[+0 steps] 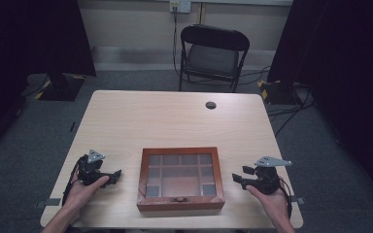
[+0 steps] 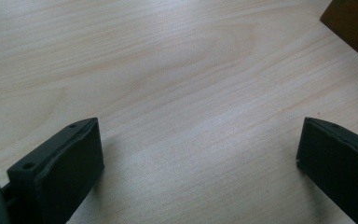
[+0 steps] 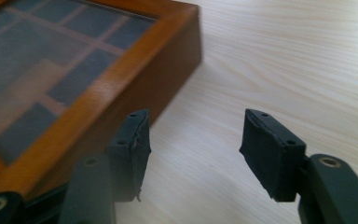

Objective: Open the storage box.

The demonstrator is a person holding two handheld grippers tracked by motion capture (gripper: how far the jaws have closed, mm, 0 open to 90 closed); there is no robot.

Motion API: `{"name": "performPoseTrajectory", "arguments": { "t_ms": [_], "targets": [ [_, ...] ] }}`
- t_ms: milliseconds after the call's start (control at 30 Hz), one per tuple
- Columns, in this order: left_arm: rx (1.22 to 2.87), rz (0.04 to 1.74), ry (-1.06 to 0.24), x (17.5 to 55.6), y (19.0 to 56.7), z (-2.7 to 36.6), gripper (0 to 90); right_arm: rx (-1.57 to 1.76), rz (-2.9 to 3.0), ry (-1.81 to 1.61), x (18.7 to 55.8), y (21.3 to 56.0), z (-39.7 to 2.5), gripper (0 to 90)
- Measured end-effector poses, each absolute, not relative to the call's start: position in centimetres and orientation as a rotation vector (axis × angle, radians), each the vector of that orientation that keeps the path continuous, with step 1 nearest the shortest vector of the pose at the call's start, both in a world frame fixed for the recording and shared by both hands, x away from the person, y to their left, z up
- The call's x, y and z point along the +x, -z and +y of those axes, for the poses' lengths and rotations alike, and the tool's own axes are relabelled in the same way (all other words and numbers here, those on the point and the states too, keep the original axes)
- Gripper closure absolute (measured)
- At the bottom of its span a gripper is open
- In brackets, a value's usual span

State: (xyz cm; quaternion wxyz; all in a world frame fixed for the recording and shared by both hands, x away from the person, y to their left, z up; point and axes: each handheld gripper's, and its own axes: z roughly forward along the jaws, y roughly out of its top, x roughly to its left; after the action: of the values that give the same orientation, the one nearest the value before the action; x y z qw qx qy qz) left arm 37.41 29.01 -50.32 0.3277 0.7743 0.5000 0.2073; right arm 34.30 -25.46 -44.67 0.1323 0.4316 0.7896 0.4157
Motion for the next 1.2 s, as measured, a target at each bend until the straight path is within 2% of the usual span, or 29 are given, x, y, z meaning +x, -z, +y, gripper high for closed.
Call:
{"name": "performPoseTrajectory", "arguments": {
  "t_ms": [400,600,933,1200],
  "targets": [
    [2.046,1.281,-0.532,37.7,50.3,29.2,0.0,1.047,2.433,-1.347,33.9,42.0,-20.2,48.7],
    [2.046,1.28,-0.532,37.7,50.3,29.2,0.0,0.935,2.485,-1.405,34.3,40.6,-17.4,56.7],
    [2.047,1.281,-0.535,37.7,50.3,29.2,0.0,0.758,2.643,-1.41,33.5,42.2,-13.6,69.8],
    [2.046,1.28,-0.533,37.7,50.3,29.2,0.0,0.692,2.715,-1.401,32.7,43.1,-12.2,74.5]
  ]
}}
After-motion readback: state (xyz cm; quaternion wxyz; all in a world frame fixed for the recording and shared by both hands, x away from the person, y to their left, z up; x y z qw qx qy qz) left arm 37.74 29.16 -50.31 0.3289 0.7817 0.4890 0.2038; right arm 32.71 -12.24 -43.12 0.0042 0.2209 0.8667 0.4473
